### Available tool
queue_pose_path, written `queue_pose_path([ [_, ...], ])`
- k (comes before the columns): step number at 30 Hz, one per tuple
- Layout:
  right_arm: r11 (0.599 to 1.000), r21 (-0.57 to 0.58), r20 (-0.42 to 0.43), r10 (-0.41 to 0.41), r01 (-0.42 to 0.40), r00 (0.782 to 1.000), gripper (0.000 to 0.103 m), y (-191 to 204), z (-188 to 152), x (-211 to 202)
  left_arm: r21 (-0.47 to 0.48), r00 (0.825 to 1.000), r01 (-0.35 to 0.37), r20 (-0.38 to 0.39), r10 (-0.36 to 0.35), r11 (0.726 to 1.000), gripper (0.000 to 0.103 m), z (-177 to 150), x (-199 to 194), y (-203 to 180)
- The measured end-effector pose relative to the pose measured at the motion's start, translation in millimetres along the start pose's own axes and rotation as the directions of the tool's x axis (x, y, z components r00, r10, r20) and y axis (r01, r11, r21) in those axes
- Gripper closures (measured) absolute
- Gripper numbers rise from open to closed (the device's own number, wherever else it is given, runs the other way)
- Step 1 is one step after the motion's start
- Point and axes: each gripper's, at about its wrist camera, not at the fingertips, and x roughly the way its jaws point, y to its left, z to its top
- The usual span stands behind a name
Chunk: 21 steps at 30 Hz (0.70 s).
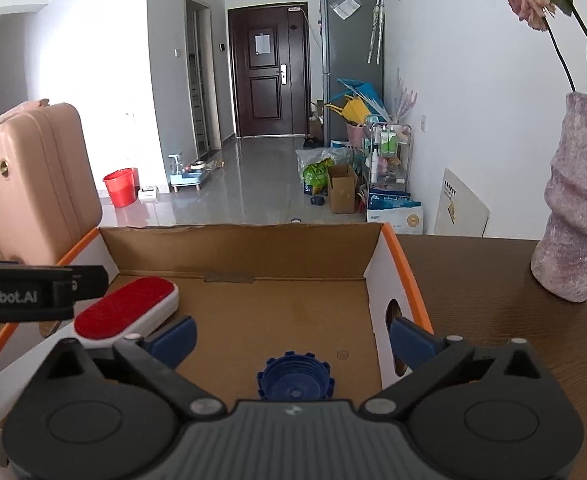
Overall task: Organize rigid objects
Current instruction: 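Withdraw both tools from the box back over the table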
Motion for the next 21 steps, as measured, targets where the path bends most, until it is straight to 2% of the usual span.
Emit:
queue_pose_path([
  [7,1.0,-0.002,0.003,-0.002,0.002,1.0,0.0,0.6,0.1,-8.5,-0.014,1.0,0.004,0.031,-0.004,1.0,0.0,-0.9,-10.3,7.6],
  [21,0.999,-0.031,0.114,0.023,-0.02,0.993,0.0,-2.2,-17.0,-72.6,-0.049,0.986,0.043,0.161,-0.035,0.998,0.0,-26.4,-61.0,24.4],
])
